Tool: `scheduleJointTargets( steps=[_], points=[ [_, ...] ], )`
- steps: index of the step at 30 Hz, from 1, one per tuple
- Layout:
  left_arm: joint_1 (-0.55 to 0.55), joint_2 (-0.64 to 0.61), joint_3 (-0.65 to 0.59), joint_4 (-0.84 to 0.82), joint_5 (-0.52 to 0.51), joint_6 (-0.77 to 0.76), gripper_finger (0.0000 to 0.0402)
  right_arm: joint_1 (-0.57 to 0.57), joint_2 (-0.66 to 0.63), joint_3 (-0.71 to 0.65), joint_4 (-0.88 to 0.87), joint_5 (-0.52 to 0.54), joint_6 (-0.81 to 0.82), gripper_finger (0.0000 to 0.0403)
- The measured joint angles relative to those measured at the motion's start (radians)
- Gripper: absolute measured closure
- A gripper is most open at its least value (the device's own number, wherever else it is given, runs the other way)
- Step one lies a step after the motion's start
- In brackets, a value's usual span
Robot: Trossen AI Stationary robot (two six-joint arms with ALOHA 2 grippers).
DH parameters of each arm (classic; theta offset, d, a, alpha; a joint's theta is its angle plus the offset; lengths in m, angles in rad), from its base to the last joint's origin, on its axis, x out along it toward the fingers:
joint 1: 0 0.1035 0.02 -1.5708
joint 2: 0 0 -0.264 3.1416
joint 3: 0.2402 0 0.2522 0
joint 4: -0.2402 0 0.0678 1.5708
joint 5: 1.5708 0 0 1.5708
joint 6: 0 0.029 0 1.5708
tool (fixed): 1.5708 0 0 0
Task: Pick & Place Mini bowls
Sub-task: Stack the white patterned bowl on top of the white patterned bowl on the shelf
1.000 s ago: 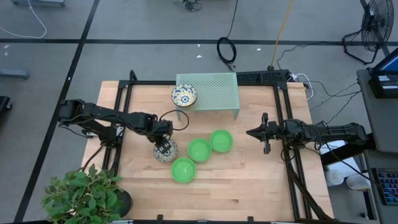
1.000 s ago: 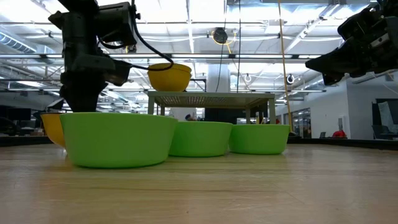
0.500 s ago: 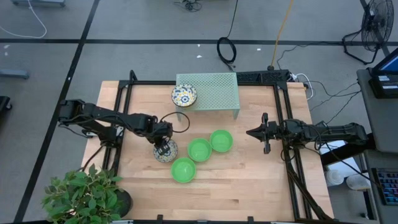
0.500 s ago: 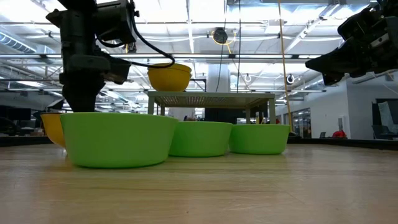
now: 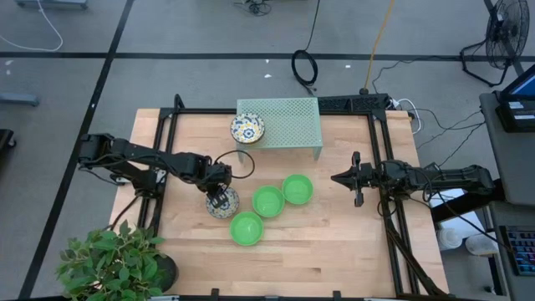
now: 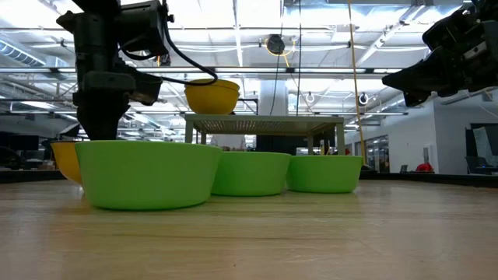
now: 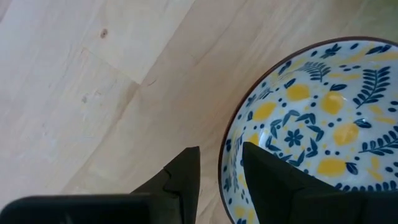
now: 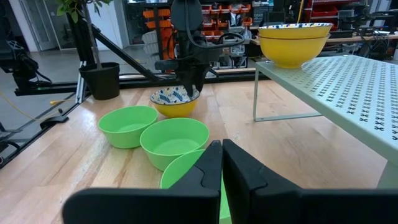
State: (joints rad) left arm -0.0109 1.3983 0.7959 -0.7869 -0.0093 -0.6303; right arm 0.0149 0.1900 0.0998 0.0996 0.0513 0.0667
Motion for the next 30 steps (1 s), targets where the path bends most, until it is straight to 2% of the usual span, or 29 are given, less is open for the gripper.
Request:
scheduleJointTargets(
  steps=[27, 30],
  points=[
    [0.000, 0.000, 0.000, 0.002, 0.000, 0.023, 0.0280, 0.000, 0.000, 0.000, 0.000, 0.000, 0.000, 0.0403],
    [0.000, 0.000, 0.000, 0.002, 0.000, 0.024, 0.0291, 0.000, 0.000, 0.000, 0.000, 0.000, 0.000, 0.0403]
  ],
)
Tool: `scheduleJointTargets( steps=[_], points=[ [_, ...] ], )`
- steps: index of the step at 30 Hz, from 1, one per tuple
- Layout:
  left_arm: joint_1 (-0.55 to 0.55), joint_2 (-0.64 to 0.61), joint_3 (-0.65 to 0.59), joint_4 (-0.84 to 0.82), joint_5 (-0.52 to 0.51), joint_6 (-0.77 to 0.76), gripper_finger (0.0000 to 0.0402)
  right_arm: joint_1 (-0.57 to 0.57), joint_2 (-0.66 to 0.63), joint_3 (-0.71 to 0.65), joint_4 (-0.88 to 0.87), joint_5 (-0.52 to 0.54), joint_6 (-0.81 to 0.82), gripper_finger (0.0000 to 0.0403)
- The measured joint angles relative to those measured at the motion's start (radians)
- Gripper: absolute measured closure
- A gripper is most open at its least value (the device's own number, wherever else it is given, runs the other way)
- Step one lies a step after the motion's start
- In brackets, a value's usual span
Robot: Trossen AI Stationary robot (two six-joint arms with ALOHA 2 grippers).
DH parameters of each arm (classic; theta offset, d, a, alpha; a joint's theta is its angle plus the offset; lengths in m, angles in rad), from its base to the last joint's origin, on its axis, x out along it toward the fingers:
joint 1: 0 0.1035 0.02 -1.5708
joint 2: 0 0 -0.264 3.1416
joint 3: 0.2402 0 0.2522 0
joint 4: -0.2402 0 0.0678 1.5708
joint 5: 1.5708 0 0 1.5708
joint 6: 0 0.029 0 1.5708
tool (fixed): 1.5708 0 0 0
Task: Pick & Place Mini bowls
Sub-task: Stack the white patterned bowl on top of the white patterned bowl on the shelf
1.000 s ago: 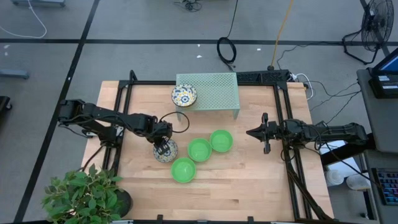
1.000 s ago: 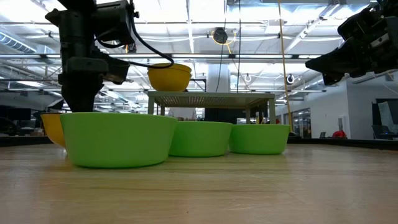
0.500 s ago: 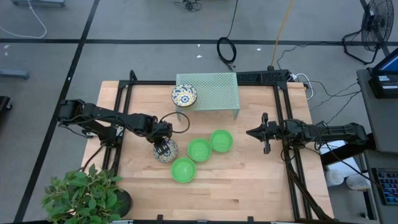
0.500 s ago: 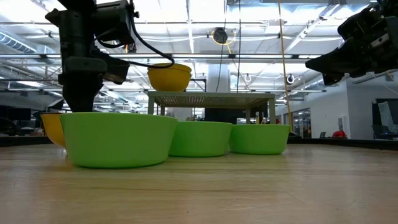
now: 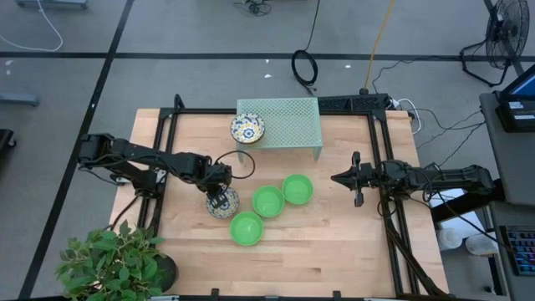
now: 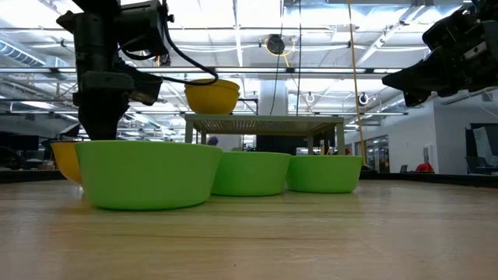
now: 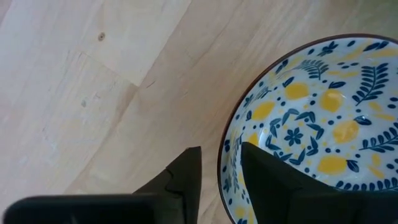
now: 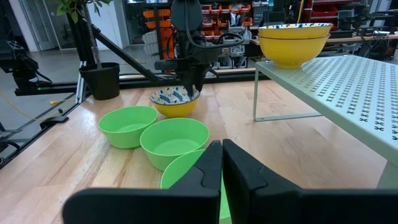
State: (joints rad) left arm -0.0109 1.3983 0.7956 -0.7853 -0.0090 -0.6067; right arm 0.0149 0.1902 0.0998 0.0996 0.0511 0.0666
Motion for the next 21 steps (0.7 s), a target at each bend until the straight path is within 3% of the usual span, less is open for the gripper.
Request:
scheduleJointTargets(
  steps=[10, 21],
  points=[
    [0.000, -0.004, 0.004, 0.009, 0.017, 0.002, 0.0387, 0.000, 0.000, 0.000, 0.000, 0.000, 0.000, 0.0403],
    [0.000, 0.002, -0.001, 0.001, -0.002, -0.001, 0.0346, 0.000, 0.000, 0.000, 0.000, 0.000, 0.000, 0.0403]
  ],
)
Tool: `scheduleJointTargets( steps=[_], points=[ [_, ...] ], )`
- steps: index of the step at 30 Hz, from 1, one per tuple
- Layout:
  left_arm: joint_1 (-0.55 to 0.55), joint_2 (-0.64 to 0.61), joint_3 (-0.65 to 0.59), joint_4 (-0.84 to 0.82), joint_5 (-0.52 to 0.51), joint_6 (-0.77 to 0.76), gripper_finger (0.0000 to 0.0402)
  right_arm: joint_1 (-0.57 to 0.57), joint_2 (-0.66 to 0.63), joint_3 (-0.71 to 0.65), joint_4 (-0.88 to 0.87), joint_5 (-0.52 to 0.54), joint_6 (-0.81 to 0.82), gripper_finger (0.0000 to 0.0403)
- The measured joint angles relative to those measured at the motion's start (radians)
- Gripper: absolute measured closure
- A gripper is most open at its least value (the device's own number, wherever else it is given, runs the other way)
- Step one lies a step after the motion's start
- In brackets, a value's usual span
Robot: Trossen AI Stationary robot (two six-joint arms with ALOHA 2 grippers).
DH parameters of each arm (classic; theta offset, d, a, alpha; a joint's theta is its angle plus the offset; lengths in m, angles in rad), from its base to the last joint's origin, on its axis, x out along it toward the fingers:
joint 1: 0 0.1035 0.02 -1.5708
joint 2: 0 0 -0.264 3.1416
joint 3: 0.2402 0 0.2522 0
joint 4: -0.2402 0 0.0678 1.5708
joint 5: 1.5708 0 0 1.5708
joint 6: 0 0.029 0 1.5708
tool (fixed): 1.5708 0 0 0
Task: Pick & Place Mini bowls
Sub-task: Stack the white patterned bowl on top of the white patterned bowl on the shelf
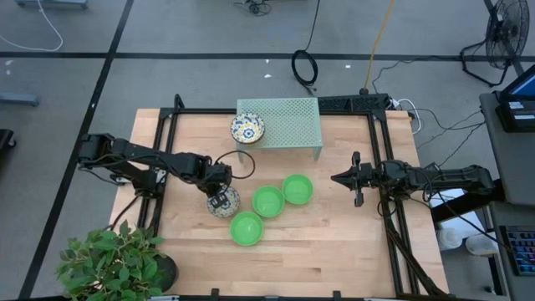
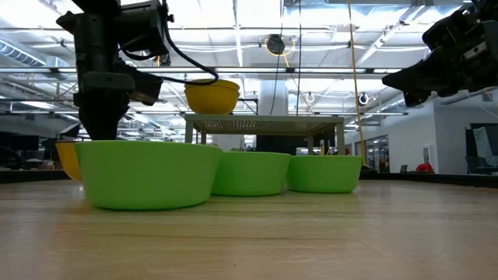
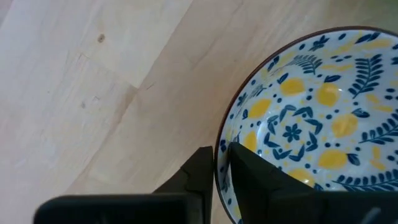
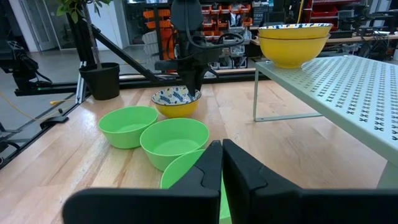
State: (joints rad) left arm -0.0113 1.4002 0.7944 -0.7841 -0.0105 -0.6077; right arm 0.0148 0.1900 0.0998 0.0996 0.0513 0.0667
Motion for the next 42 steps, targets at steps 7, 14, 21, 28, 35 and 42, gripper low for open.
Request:
scheduleJointTargets(
  steps=[7, 14, 21, 28, 35, 42],
  points=[
    [0.000, -0.002, 0.001, 0.004, 0.010, -0.030, 0.0367, 0.000, 0.000, 0.000, 0.000, 0.000, 0.000, 0.0403],
    [0.000, -0.001, 0.001, 0.002, 0.008, -0.049, 0.0333, 0.000, 0.000, 0.000, 0.000, 0.000, 0.000, 0.0403],
    [0.000, -0.001, 0.001, 0.011, 0.007, -0.050, 0.0294, 0.000, 0.000, 0.000, 0.000, 0.000, 0.000, 0.0403],
    [0.000, -0.001, 0.001, 0.030, 0.007, -0.036, 0.0278, 0.000, 0.000, 0.000, 0.000, 0.000, 0.000, 0.0403],
    [0.000, 0.007, 0.001, 0.034, 0.006, -0.029, 0.0292, 0.000, 0.000, 0.000, 0.000, 0.000, 0.000, 0.0403],
    [0.000, 0.038, 0.001, 0.033, 0.009, -0.023, 0.0304, 0.000, 0.000, 0.000, 0.000, 0.000, 0.000, 0.0403]
  ],
)
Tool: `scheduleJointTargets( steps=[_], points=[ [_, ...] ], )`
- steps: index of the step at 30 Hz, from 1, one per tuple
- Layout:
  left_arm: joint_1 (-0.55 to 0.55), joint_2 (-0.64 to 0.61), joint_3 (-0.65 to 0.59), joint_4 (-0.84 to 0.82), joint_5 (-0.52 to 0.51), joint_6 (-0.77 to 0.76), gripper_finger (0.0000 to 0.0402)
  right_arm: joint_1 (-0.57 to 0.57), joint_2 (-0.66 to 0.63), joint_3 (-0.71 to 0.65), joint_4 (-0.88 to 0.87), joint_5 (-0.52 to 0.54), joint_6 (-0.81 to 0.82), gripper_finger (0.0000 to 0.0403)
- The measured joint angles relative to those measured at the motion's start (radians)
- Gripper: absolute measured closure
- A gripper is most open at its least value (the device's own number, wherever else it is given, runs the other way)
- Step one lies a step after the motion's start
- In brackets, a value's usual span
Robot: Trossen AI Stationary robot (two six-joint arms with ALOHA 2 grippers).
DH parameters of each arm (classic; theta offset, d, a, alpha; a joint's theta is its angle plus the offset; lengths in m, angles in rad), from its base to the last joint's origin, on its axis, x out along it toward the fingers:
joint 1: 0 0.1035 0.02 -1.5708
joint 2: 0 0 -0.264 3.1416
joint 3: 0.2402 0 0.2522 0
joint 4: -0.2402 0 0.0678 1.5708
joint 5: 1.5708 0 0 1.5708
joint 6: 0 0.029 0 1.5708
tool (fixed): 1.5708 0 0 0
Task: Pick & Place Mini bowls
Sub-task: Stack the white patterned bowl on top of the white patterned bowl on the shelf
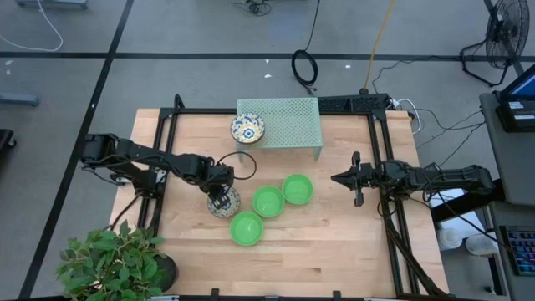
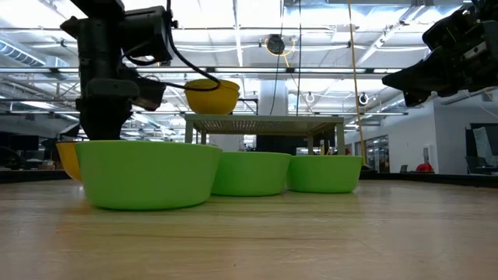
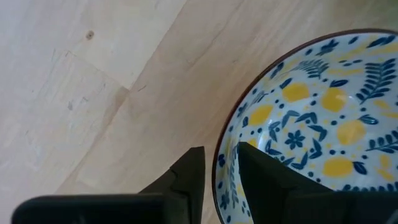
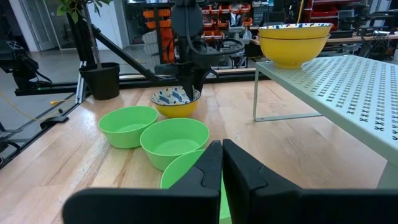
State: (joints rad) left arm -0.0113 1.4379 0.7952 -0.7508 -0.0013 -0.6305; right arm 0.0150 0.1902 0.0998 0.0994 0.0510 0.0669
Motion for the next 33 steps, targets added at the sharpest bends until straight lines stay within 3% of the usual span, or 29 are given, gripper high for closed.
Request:
scheduleJointTargets(
  steps=[26, 33],
  points=[
    [0.000, -0.002, 0.000, 0.000, 0.000, 0.007, 0.0305, 0.000, 0.000, 0.000, 0.000, 0.000, 0.000, 0.0403],
    [0.000, -0.002, 0.000, 0.000, 0.053, -0.007, 0.0305, 0.000, 0.000, 0.000, 0.000, 0.000, 0.000, 0.0403]
  ],
)
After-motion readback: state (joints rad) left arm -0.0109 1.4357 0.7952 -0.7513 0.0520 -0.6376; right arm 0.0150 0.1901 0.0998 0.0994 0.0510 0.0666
